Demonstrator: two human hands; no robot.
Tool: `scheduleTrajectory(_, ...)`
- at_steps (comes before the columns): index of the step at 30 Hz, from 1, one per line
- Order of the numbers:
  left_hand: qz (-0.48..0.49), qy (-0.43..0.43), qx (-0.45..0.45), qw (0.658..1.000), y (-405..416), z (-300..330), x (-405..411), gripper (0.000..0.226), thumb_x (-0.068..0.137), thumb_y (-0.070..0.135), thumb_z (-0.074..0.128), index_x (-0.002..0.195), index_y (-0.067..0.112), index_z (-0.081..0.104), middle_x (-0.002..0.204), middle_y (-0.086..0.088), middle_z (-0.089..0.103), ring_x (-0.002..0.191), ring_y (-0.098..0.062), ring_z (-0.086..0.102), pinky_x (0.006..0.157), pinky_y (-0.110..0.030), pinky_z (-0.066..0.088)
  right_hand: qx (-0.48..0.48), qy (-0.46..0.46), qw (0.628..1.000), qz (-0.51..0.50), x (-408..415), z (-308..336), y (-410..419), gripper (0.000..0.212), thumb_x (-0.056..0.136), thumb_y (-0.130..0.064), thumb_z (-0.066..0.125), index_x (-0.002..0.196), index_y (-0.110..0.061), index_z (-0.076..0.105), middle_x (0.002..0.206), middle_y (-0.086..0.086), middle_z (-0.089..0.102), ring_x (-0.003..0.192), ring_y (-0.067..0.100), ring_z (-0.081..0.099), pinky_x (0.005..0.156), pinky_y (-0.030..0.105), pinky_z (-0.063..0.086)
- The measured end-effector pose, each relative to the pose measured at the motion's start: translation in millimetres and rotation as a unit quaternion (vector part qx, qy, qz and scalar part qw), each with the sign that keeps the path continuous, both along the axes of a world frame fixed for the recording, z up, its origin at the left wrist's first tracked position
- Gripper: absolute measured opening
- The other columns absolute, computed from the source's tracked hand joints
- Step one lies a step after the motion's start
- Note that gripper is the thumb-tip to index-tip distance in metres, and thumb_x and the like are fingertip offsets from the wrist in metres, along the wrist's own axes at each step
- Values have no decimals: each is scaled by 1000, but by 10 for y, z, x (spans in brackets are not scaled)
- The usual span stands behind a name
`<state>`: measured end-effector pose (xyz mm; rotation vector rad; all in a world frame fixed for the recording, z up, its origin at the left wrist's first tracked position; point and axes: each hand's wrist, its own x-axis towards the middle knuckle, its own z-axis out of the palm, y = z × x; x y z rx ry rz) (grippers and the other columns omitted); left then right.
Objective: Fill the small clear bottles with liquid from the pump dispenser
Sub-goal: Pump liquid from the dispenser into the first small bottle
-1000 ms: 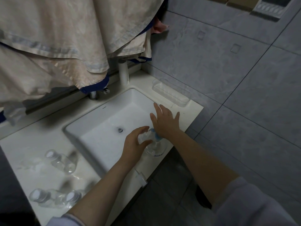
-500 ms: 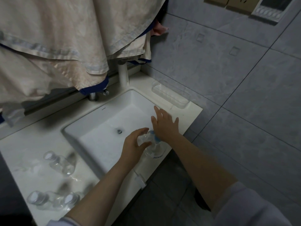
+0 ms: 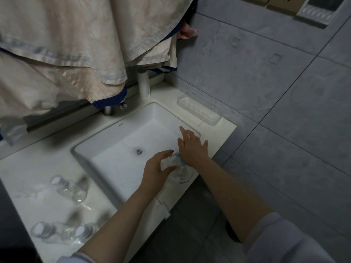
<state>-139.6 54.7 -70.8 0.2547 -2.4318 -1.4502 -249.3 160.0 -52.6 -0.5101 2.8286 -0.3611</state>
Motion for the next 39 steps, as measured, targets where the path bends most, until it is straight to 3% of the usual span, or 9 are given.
scheduleTrajectory(2,1,-6,4,1000,4,6,13,45,77,12,73,119,7,60,119,-7,63,107,-11,55,92,-5,34,13,3,1000,12,-1,-4,0,57,102,-37,19,149,-32,-12,160,1,2,145,26,10,112,60,-1)
scheduleTrajectory(6,2,-8,-7,1000,-6,49,3,44,78,9,71,120,3,59,120,-12,62,107,-13,55,87,8,28,16,34,999,30,-52,94,-21,56,102,-42,17,150,-32,-9,160,0,1,146,26,9,113,60,-2)
scheduleTrajectory(8,1,-7,-8,1000,-7,62,-9,43,80,8,70,121,2,58,122,-13,61,112,-20,56,91,3,29,8,31,999,23,-53,95,-17,57,102,-40,20,150,-32,-8,160,0,1,146,26,9,113,60,-1)
scheduleTrajectory(13,-3,-24,9,1000,18,39,14,44,80,14,69,123,7,57,123,-7,61,114,-17,55,98,-14,34,3,-4,1000,7,-4,-21,9,56,102,-38,18,149,-34,-12,160,0,0,145,27,9,112,59,-2)
scheduleTrajectory(19,-2,-8,1,1000,-5,118,7,44,79,11,71,120,4,59,121,-10,62,105,-8,52,86,9,28,1,37,999,17,-76,55,-7,55,101,-44,16,150,-34,-9,160,-1,2,146,26,9,112,59,-1)
scheduleTrajectory(26,-4,-21,13,1000,21,75,36,45,79,12,70,122,5,57,123,-9,61,114,-18,56,95,-9,33,9,-4,1000,15,-6,20,-1,55,102,-40,17,150,-33,-10,160,0,-1,146,26,8,113,59,-2)
scheduleTrajectory(30,-9,-9,2,1000,0,124,19,45,79,12,71,121,5,58,122,-9,61,111,-16,56,93,-6,32,13,43,999,27,-71,120,-5,55,101,-43,17,150,-32,-7,160,-1,2,145,25,11,113,60,0)
scheduleTrajectory(35,-3,-13,9,1000,6,82,17,45,77,13,72,120,9,60,121,-5,62,108,-10,55,93,-9,33,-12,-11,1000,-3,10,8,9,56,102,-37,20,150,-33,-8,160,0,2,145,26,11,114,59,1)
scheduleTrajectory(39,-5,-12,5,1000,4,82,34,46,77,11,73,120,6,59,120,-7,63,108,-13,56,91,-5,33,3,20,1000,18,-8,48,12,56,102,-41,18,150,-32,-8,160,0,2,145,26,9,113,59,1)
